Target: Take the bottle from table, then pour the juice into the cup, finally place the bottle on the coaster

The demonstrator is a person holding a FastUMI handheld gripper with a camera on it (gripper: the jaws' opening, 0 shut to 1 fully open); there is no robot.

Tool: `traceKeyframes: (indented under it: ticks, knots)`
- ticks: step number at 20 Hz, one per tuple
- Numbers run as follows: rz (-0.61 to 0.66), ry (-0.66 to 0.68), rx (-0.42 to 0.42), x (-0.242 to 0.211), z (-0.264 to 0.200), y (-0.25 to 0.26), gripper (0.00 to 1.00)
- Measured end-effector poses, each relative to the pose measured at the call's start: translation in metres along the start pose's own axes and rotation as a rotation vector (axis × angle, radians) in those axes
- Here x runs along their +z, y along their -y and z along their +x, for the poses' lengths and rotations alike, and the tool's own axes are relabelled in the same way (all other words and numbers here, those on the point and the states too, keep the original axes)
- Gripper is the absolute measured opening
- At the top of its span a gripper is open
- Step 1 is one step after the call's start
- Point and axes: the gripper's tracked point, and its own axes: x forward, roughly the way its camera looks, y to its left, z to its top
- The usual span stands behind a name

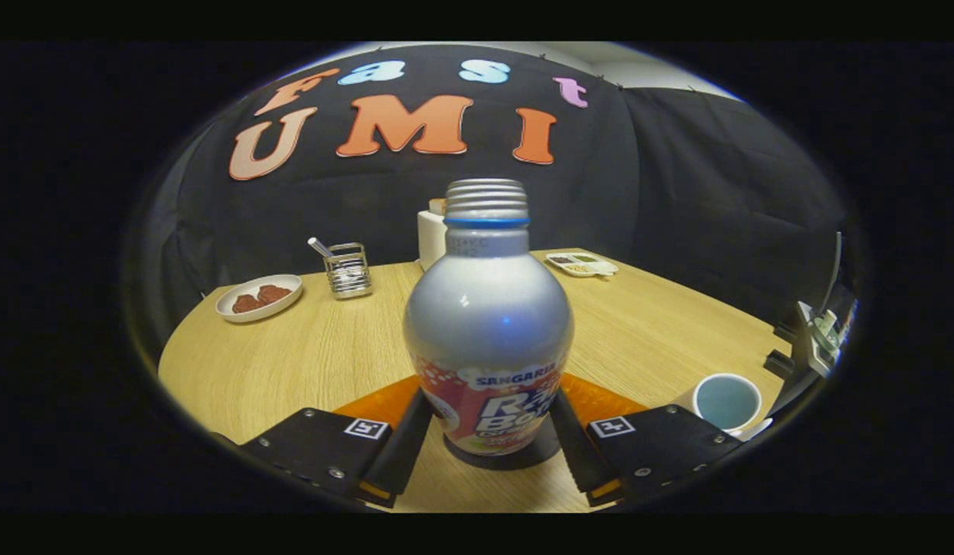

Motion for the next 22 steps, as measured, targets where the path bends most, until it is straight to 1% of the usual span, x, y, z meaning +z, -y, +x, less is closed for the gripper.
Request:
traceKeyframes:
  ticks: [4, 7, 8, 11, 16, 22]
  knots:
    - [0.003, -0.023, -0.014, -0.008, 0.0, 0.003, 0.81]
    - [0.016, -0.011, -0.032, -0.007, -0.003, 0.008, 0.82]
    - [0.019, -0.01, -0.034, -0.007, -0.004, 0.009, 0.84]
    - [0.033, -0.001, -0.029, -0.007, -0.006, 0.009, 0.97]
    - [0.034, 0.001, -0.019, -0.011, -0.017, 0.011, 0.98]
    - [0.019, 0.006, 0.012, -0.017, -0.041, 0.005, 0.98]
